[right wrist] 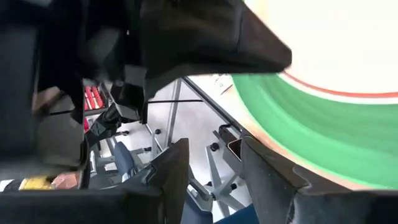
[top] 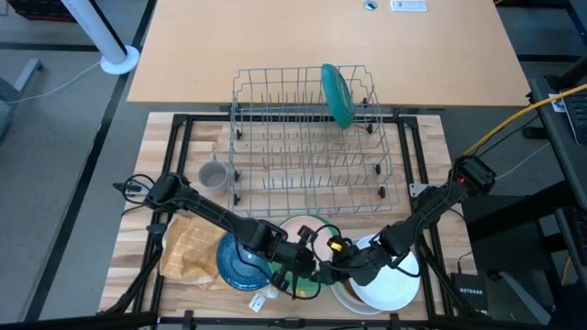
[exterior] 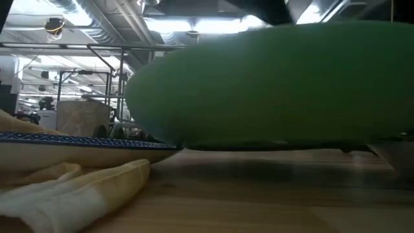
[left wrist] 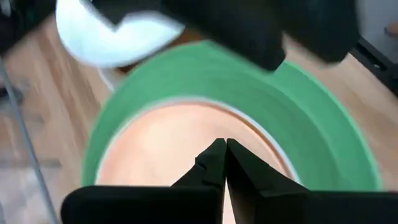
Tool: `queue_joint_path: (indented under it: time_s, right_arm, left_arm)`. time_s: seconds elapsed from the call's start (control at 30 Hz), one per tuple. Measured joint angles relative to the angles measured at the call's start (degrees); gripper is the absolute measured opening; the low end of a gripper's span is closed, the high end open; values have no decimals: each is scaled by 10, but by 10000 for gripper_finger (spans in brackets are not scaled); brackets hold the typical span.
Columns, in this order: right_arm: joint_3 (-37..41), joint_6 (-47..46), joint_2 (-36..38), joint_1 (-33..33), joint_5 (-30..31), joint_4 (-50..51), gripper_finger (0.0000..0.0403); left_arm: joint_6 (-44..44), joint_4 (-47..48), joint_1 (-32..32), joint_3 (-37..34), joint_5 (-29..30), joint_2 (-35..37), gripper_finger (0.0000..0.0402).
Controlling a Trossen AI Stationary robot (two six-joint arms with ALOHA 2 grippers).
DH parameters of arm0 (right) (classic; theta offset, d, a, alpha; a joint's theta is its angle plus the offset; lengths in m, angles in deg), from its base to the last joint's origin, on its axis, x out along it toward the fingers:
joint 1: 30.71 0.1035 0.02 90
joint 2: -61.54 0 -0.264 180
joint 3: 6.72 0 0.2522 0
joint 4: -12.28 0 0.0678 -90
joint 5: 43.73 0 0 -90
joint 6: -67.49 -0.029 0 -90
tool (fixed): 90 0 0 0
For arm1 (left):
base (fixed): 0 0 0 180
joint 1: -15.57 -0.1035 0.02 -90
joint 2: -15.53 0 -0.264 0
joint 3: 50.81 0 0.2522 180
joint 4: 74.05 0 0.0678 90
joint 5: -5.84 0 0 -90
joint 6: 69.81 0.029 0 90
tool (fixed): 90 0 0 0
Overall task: Sort dishes
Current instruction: Move the stacked plates to the bottom left of the table
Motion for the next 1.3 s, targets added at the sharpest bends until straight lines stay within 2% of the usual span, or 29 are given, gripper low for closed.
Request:
queue_joint_path:
  time_s: [0.27, 0.47, 0.67, 1.03, 1.3]
  right_arm:
    - [0, 14, 5, 0, 1, 0, 152]
    - [0, 15, 5, 0, 0, 8, 152]
    - [0, 30, 7, 1, -6, 6, 152]
    - [0, 100, 55, 1, 9, 10, 152]
    - [0, 160, 105, 1, 12, 12, 152]
  left_arm:
    - [-172, 69, -1, 0, -62, 0, 4]
    - [-238, 72, -7, 0, -92, -8, 4]
    - [-261, 85, -8, 0, -92, -20, 4]
    - [-208, 101, -6, 0, -92, -20, 4]
    - [-245, 101, -7, 0, -92, -20, 4]
